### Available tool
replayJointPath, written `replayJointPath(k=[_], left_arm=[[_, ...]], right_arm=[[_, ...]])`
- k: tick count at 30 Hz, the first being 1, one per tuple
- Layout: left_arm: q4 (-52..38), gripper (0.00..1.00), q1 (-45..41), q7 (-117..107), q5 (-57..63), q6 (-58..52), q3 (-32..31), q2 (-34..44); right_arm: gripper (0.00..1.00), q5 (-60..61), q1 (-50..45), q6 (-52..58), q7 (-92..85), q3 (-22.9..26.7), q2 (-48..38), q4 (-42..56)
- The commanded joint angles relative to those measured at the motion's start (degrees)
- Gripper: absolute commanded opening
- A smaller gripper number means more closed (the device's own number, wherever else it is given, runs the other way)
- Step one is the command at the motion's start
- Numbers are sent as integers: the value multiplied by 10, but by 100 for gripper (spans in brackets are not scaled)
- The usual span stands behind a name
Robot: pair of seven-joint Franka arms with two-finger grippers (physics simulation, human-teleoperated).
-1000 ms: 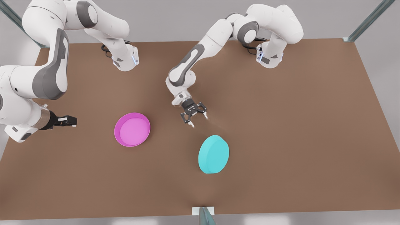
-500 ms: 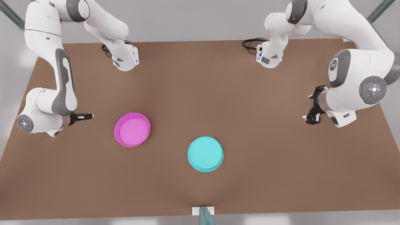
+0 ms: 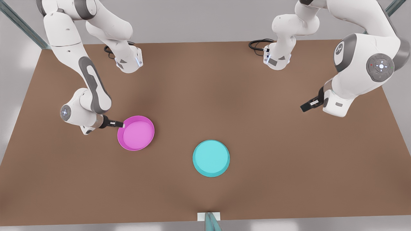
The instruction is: Flip the blue plate over with the left arm, and stack the pink plate on top of the blue plate with the right arm
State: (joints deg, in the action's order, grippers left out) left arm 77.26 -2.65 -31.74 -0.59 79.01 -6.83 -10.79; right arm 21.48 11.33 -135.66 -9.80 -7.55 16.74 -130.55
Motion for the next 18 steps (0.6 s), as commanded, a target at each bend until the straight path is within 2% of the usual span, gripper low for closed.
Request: replayJointPath(k=[1,14,15,16,17,18], left_arm=[[-1,100,0,302,-5,-15,1,1],[-1,100,-1,295,-7,-28,-5,2],[-4,100,-1,295,-6,-28,-5,2],[-4,100,-1,295,-5,-28,-5,2],[-4,100,-1,295,-5,-28,-5,3],[-4,100,-1,295,-5,-31,-5,2]], right_arm=[[100,19,-3,-76,0,0,8,-1],[100,28,-11,-78,2,-1,53,-1],[97,28,-11,-77,2,-1,53,-1],[78,28,-11,-75,1,-1,53,-1],[70,28,-11,-75,1,-1,53,-1],[54,28,-11,-73,0,-1,53,-1]])
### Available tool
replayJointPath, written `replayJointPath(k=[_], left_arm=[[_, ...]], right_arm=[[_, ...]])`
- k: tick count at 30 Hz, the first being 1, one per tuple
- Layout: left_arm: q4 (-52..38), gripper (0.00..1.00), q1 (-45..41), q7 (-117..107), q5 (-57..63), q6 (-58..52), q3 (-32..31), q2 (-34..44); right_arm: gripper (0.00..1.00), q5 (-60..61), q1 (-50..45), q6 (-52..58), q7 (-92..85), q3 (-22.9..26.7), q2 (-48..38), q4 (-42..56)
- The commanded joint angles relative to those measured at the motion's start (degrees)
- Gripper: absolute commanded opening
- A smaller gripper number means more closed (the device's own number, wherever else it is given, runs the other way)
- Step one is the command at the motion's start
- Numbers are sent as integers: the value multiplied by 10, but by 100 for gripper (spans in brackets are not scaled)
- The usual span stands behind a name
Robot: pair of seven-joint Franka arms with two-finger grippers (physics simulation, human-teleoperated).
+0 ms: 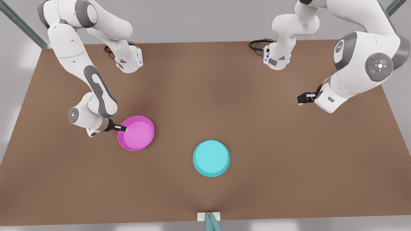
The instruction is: Flip the blue plate over with the left arm, and stack the pink plate on top of the blue plate with the right arm
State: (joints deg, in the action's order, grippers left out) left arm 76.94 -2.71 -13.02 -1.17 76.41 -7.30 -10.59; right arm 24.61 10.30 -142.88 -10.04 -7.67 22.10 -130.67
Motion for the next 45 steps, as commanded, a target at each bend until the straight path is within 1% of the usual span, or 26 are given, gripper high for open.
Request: replayJointPath(k=[1,2,4,5,6,7,11,15,17,20,21,24,25,27,32,34,39,41,43,45], left_arm=[[0,100,0,108,0,-5,-1,0],[-1,100,0,107,0,-5,-1,0],[-1,100,0,107,0,-5,-1,2],[-1,100,0,107,0,-5,-1,2],[-1,100,0,107,0,-5,-1,2],[-1,100,0,107,0,-5,-1,2],[-1,100,-1,107,0,-5,-1,2],[-1,100,-2,107,0,-5,-1,0],[-1,100,-2,107,0,-5,-1,0],[-1,100,-2,107,0,-5,-1,0],[-1,100,-2,107,0,-5,-1,0],[-1,100,-2,100,-1,-5,-1,0],[-1,100,-3,91,-1,-5,-1,0],[-1,100,-3,91,-1,-5,-2,0],[-1,100,-11,89,1,-7,-3,4],[-1,100,-11,89,2,-7,-2,4],[-1,100,-11,90,2,-7,-2,4],[-1,100,-10,94,2,-6,3,1],[-14,100,-10,92,2,-6,2,0],[-15,100,-11,92,2,-14,2,0]], right_arm=[[51,-3,0,0,4,-1,0,1],[47,-3,0,1,3,0,0,2],[35,-3,0,1,2,0,0,2],[31,-3,0,1,2,0,0,3],[25,-3,0,8,-2,0,0,4],[21,-3,0,10,-3,0,-2,5],[21,-3,-10,65,-2,-2,-21,32],[21,18,-9,87,-6,-40,-45,56],[21,29,-10,118,-6,-46,-52,81],[21,69,-19,116,6,-96,-51,102],[21,73,-35,122,32,-97,-45,121],[21,75,-85,119,114,-98,-16,157],[21,83,-118,114,146,-97,2,178],[21,92,-147,114,212,-97,36,232],[21,91,-177,110,288,-97,120,340],[21,87,-201,104,323,-94,146,373],[21,82,-218,103,332,-91,193,436],[21,82,-265,103,333,-47,222,478],[21,82,-281,103,333,-38,234,494],[21,82,-312,109,357,-20,263,539]])
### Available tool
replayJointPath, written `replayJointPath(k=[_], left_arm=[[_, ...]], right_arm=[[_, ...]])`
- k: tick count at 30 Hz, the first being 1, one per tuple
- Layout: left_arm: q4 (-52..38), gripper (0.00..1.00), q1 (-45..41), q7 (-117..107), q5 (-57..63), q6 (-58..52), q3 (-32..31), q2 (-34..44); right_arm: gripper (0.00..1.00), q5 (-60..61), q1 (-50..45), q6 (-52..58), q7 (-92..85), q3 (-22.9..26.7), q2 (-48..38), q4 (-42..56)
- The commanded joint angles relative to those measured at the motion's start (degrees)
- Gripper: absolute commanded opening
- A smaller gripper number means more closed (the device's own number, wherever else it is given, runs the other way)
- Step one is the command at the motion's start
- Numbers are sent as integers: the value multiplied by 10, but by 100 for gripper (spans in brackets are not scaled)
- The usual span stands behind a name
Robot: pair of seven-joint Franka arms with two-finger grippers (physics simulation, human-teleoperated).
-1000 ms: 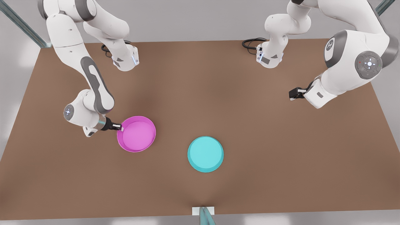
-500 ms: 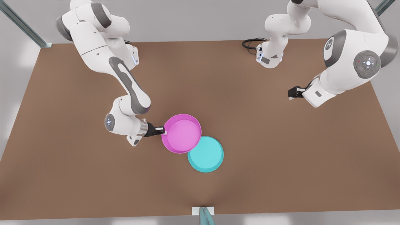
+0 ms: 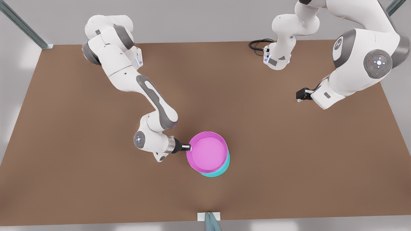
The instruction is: Flip the blue plate over with the left arm, and stack the pink plate on top of the blue plate with the right arm
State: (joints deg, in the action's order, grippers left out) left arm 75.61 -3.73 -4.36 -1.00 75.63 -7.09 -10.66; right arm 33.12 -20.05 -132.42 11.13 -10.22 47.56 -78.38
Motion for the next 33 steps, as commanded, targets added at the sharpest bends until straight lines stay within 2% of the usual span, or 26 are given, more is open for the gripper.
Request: replayJointPath(k=[1,7,8,9,14,15,16,17,18,19,20,22,25,27,31,32,33], left_arm=[[-1,100,0,5,0,-6,0,0],[-2,100,0,3,0,-11,2,0],[-2,100,0,3,0,-14,2,1],[-2,100,0,4,0,-14,2,2],[-2,100,1,8,0,-14,4,-2],[-2,100,0,6,0,-23,4,-2],[-2,100,0,5,-1,-26,4,-2],[-1,100,0,4,-1,-34,2,-2],[-1,100,0,5,-1,-37,2,-2],[-1,100,0,5,-1,-38,2,-2],[-1,100,0,5,0,-38,2,-2],[-2,100,0,-2,0,-38,4,-9],[-2,100,3,-8,0,-38,5,-14],[-2,100,2,-11,0,-38,5,-14],[-2,100,2,-10,0,-39,5,-14],[-2,100,3,-7,0,-38,5,-14],[-2,100,3,-6,0,-39,5,-14]], right_arm=[[21,-3,-18,3,147,13,10,16],[21,-4,-18,1,144,14,12,16],[95,-4,-18,0,147,14,12,16],[100,-9,-18,-1,142,14,12,16],[100,-44,-7,9,140,17,-6,39],[100,-46,15,44,140,17,-28,43],[100,-50,40,106,139,16,-52,50],[100,-120,80,243,143,17,-106,50],[100,-254,121,350,129,17,-136,77],[100,-336,195,457,43,12,-160,103],[100,-371,257,488,-102,22,-183,104],[100,-365,323,485,-126,21,-215,97],[100,-350,324,509,-112,19,-326,64],[100,-334,325,592,-71,23,-368,57],[100,-341,320,603,-75,22,-367,63],[100,-387,315,665,-88,8,-361,80],[100,-402,314,682,-109,-11,-359,83]])
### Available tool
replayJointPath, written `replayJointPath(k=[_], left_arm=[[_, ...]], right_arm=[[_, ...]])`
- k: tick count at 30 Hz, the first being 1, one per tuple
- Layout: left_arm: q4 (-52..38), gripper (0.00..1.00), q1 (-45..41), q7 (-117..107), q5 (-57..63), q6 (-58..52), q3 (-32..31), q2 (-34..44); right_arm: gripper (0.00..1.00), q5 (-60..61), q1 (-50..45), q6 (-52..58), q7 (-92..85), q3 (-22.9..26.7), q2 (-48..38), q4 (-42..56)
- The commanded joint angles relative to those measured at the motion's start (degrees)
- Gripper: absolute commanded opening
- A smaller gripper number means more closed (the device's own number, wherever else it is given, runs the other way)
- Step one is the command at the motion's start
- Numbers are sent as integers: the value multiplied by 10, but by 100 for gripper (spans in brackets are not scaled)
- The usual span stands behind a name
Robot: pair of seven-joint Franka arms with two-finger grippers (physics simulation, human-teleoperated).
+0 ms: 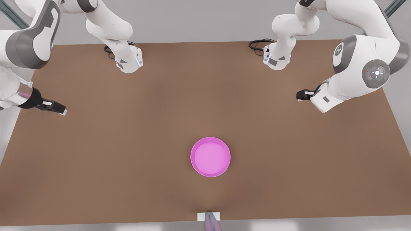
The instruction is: Flip the blue plate over with the left arm, and stack the pink plate on top of the blue plate with the right arm
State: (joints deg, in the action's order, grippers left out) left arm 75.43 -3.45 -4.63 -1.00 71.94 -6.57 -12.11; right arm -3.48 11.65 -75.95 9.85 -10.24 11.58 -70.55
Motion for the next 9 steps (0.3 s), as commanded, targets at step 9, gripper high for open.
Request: replayJointPath(k=[9], left_arm=[[0,100,2,-2,0,-2,9,6]], right_arm=[[100,-26,7,-29,-99,-7,-89,-104]])
